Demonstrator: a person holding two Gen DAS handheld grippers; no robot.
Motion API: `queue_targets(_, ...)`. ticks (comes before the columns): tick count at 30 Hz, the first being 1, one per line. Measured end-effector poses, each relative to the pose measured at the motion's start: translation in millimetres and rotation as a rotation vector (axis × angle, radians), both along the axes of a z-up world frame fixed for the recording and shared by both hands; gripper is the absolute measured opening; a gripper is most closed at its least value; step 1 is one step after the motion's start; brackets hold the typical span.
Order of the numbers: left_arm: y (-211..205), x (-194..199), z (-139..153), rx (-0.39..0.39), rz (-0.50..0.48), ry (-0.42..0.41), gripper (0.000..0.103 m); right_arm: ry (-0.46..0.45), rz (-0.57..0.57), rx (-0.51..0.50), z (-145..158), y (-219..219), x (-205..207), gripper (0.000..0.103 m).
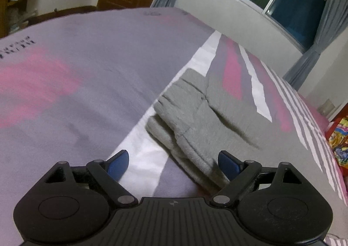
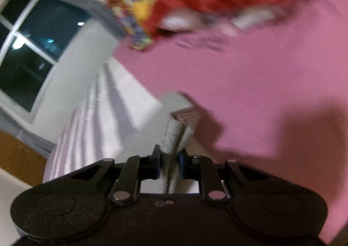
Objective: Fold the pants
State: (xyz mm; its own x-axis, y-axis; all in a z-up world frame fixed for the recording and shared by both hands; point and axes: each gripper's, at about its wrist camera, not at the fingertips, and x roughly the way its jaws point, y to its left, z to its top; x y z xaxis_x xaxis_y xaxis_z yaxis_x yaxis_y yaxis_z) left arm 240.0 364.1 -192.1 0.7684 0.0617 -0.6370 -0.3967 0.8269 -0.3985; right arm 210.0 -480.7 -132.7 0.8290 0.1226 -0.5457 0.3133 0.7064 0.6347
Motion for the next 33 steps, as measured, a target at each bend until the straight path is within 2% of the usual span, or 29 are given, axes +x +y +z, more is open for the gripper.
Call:
queue_targets(4,11,-21,4,-0.006,0.001,-0.02,0.088,-0.108,0.157,-0.064,49,68,46,0.015)
queue_targets(6,17,-34,4,-0.011,0.006,-0.028,0.088,-0.16,0.277,-0.112,69,124,71,0.015)
queue_targets(9,28,-55,3,-0.006,0.024,-0.033,0.088,-0.213,0.47,-0.179,79,212,94,0.015)
queue_targets(13,44,-84,-1,-0.006,0.048,-0.034,0.088,-0.24,0.798,-0.321,59,329,99,0.015)
queue_targets(15,49,-98,-4,0.001,0.053,-0.029,0.088,-0.221,0.993,-0.436,32,380,88,0.015)
queue_targets(17,52,-107,-6,0.008,0.051,-0.026,0.088,-0.181,1.123,-0.55,6,412,75,0.015)
queue_targets(19,54,-115,-6,0.014,0.048,-0.028,0.088,-0.165,1.18,-0.656,-15,427,61,0.015)
queue_targets(21,55,-119,-8,0.014,0.045,-0.032,0.088,-0.172,1.2,-0.701,-22,431,49,0.015)
queue_targets(27,40,-110,-9,0.038,0.018,-0.026,0.089,-0.156,1.251,-0.74,-22,439,36,0.018)
queue_targets(28,36,-107,-8,0.031,0.008,-0.032,0.089,-0.148,1.269,-0.739,-24,444,31,0.021)
queue_targets(30,25,-102,-4,0.021,-0.012,-0.043,0.089,-0.147,1.307,-0.759,-28,450,20,0.033)
queue_targets(32,14,-95,2,0.009,-0.035,-0.068,0.089,-0.188,1.31,-0.784,-21,450,9,0.036)
queue_targets(33,7,-92,6,-0.001,-0.051,-0.083,0.088,-0.232,1.279,-0.738,-12,440,4,0.034)
